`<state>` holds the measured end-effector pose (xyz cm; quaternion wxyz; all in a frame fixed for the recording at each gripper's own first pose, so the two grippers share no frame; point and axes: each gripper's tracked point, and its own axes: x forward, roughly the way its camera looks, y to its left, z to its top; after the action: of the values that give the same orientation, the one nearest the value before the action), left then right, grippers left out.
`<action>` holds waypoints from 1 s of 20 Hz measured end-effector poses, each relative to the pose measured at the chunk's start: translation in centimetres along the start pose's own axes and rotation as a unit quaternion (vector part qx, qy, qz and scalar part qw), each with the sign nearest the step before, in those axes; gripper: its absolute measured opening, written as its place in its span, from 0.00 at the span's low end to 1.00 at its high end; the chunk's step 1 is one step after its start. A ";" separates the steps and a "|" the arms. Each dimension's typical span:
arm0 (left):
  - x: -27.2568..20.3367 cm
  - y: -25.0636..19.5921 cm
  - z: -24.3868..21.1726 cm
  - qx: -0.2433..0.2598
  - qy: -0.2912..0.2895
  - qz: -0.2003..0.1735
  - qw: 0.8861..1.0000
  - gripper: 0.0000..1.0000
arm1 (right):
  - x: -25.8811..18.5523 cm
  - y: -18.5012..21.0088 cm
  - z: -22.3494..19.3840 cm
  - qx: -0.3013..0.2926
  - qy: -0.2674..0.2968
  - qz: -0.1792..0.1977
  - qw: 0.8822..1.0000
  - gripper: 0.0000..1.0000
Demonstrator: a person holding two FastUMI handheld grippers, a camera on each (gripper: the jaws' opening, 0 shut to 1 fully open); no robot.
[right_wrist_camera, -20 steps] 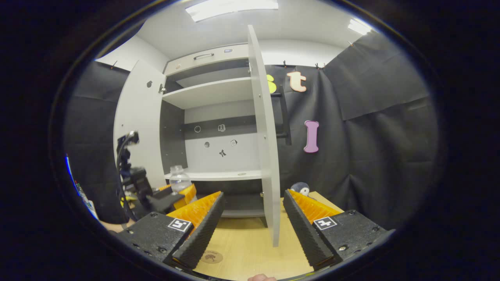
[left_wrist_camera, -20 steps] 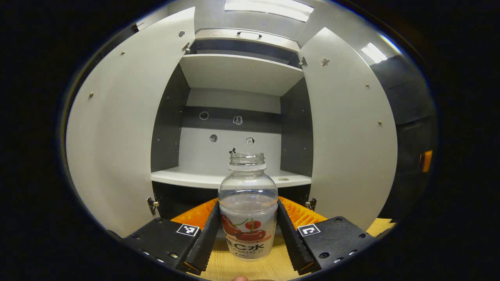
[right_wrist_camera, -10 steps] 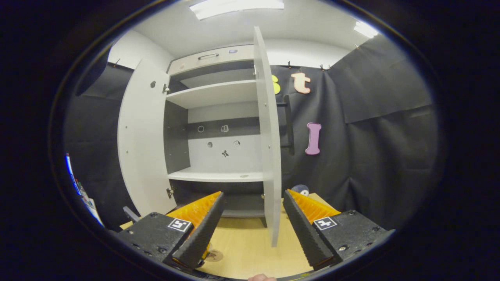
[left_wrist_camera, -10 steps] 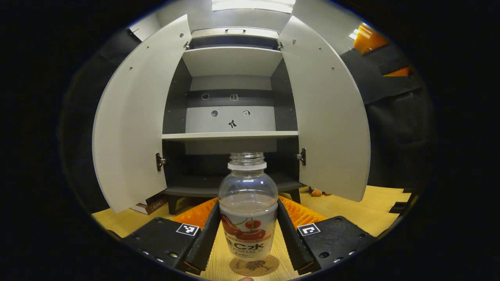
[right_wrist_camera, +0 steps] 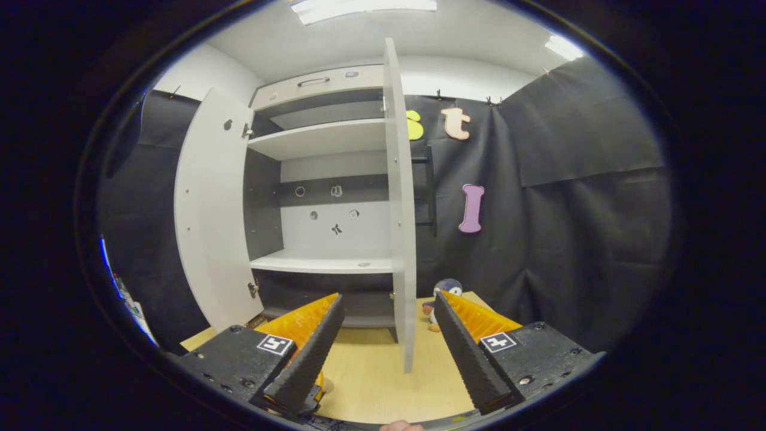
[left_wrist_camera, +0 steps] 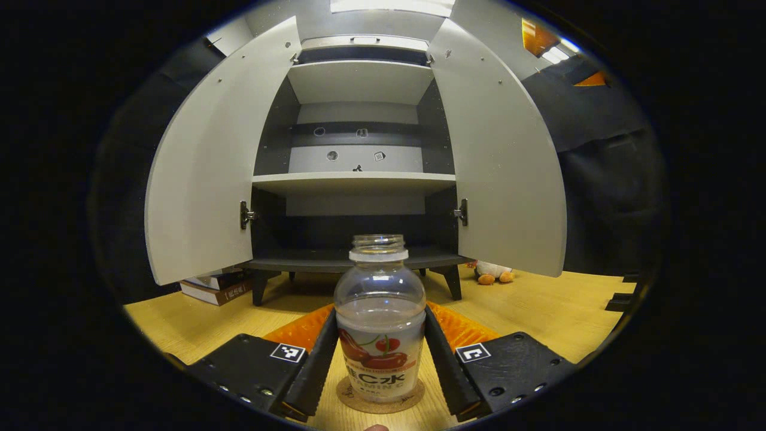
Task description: Grasp the bottle in the cabinet with the left hand and place it on the coaster, then close the right door with the right hand and the left door with the left hand.
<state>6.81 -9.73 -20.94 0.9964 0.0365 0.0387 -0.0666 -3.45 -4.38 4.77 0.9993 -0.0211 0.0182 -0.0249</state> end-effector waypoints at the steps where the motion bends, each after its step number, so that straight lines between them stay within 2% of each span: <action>1: -0.1 0.0 0.3 0.002 -0.011 0.000 1.000 0.76 | 0.1 -0.1 0.0 -0.003 0.001 -0.001 1.000 0.99; 5: -0.6 0.0 -0.2 0.001 -0.013 0.001 1.000 0.79 | 0.2 0.0 -0.2 -0.004 0.004 0.003 1.000 0.99; 6: -0.6 0.0 -0.2 0.001 -0.011 0.001 1.000 0.80 | 0.2 0.0 -0.2 -0.004 0.005 0.004 1.000 0.95; 7: -0.7 0.0 -0.3 0.000 -0.010 0.002 1.000 0.80 | 0.3 0.1 -0.3 -0.004 0.005 0.006 1.000 0.99; 8: -0.9 0.1 -0.2 0.002 -0.013 0.006 1.000 0.80 | 0.3 0.2 -0.3 -0.003 0.006 0.008 1.000 0.96; 9: -0.9 0.2 0.3 0.004 -0.023 0.006 1.000 0.81 | 0.4 0.3 -0.4 -0.002 0.006 0.009 1.000 0.99; 11: -1.1 0.1 0.9 0.009 -0.033 0.000 0.999 0.88 | 0.5 0.2 -0.7 0.000 0.010 0.009 1.000 0.96; 12: -1.1 0.0 1.2 0.012 -0.036 0.000 0.999 0.92 | 0.5 0.2 -1.0 -0.001 0.012 0.009 1.000 0.99; 14: -1.3 0.0 2.1 0.012 -0.042 -0.001 0.999 0.95 | 0.4 0.4 -1.2 -0.005 0.013 0.010 1.000 0.99; 15: -1.5 0.0 2.7 0.010 -0.046 -0.001 0.999 0.96 | 0.3 0.6 -1.2 -0.010 0.012 0.012 1.000 0.96; 16: -1.8 0.1 3.3 0.008 -0.050 0.001 0.999 0.96 | 0.3 0.7 -1.4 -0.017 0.011 0.013 1.000 0.99; 19: -2.5 0.7 5.7 -0.005 -0.055 0.008 0.998 0.96 | 0.4 1.5 -1.9 -0.036 0.011 0.026 0.999 0.96; 20: -2.9 1.1 6.7 -0.009 -0.051 0.014 0.999 0.96 | 0.5 1.8 -2.1 -0.040 0.011 0.031 0.999 0.99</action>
<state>4.62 -8.74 -13.98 0.9982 0.0246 -0.0117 -0.0543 -2.98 -2.72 2.63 0.9977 -0.0603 0.0304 0.0069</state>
